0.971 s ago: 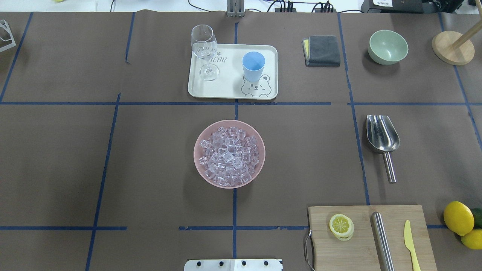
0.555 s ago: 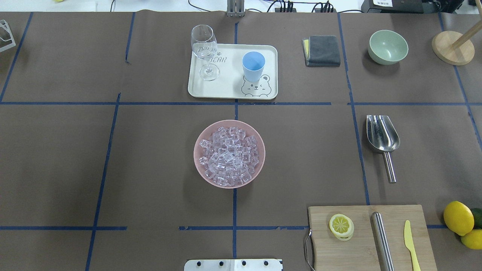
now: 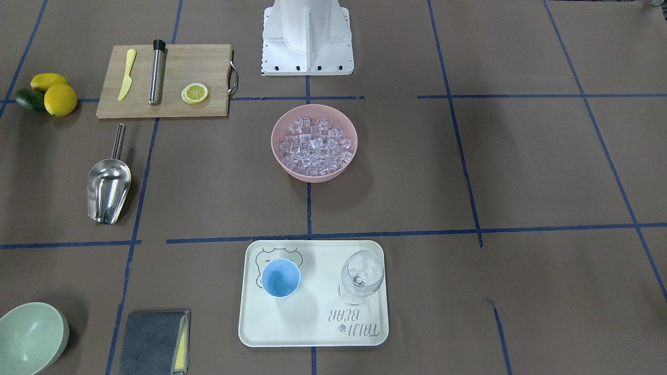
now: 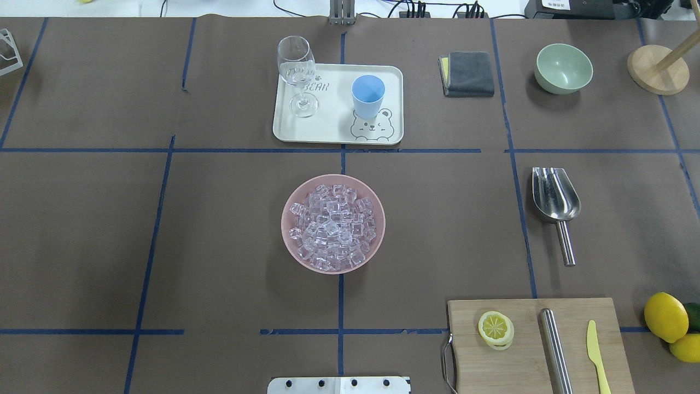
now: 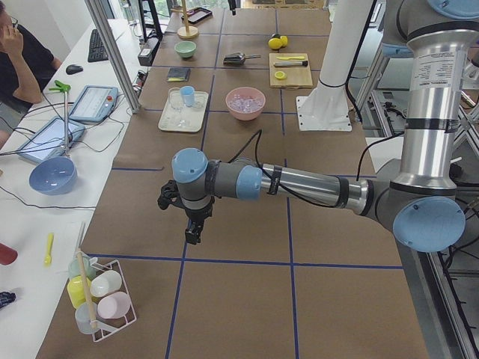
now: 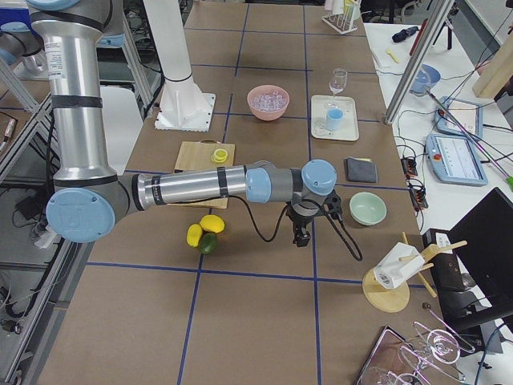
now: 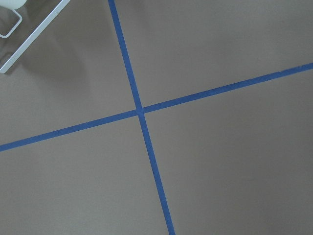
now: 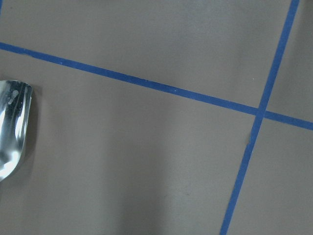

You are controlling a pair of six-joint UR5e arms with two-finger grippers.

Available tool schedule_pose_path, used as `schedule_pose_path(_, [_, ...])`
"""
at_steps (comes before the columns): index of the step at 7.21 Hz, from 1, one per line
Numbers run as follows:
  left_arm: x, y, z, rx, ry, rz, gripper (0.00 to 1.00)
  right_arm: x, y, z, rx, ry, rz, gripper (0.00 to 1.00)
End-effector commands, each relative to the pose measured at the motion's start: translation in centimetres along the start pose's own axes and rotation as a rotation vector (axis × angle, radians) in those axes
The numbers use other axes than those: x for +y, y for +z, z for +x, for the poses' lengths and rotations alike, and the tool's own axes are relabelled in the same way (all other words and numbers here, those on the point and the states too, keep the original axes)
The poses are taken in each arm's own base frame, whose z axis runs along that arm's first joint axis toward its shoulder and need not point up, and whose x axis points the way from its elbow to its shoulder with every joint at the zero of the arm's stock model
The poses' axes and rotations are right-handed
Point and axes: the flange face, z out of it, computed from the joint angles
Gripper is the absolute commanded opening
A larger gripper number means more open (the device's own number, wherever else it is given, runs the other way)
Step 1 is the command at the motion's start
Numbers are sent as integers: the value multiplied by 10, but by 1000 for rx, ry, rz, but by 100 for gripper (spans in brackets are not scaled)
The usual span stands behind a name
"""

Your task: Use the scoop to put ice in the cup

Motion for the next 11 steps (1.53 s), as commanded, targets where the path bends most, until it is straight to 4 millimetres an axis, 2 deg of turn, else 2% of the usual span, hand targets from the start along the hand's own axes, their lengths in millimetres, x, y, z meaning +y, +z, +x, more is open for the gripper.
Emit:
schedule_pose_path(1, [-26,22,66,21,192,24,100,-4,9,-11,-12,-28,-10,100])
schedule_pose_path(2, [-36,41,106,46,327,62,100,-6,8,-17,-18,-41,-7,100])
schedule_pose_path(4, [-53,61,199,166,617,177,100,-9,13,-30,-22,-65,-14,100])
schedule_pose_path(6, [-46,87,282,275,884,292,100,-10,15,-40,-24,-78,-19,100])
schedule_pose_path(7, [-62,95,343,340,994,336,100,-11,14,-44,-24,-80,-17,100])
schedule_pose_path(8, [-79,113,400,393,1061,333,100,-11,12,-50,-24,-49,-12,100])
schedule_pose_path(9, [-83,126,430,425,1097,324,100,-11,7,-62,-26,-30,-3,100])
schedule_pose_path(10, [-77,139,454,446,1121,308,100,-5,9,-82,-29,-36,-7,100])
schedule_pose_path(11, [-80,157,484,458,1143,293,100,11,13,-103,-29,-17,-19,100])
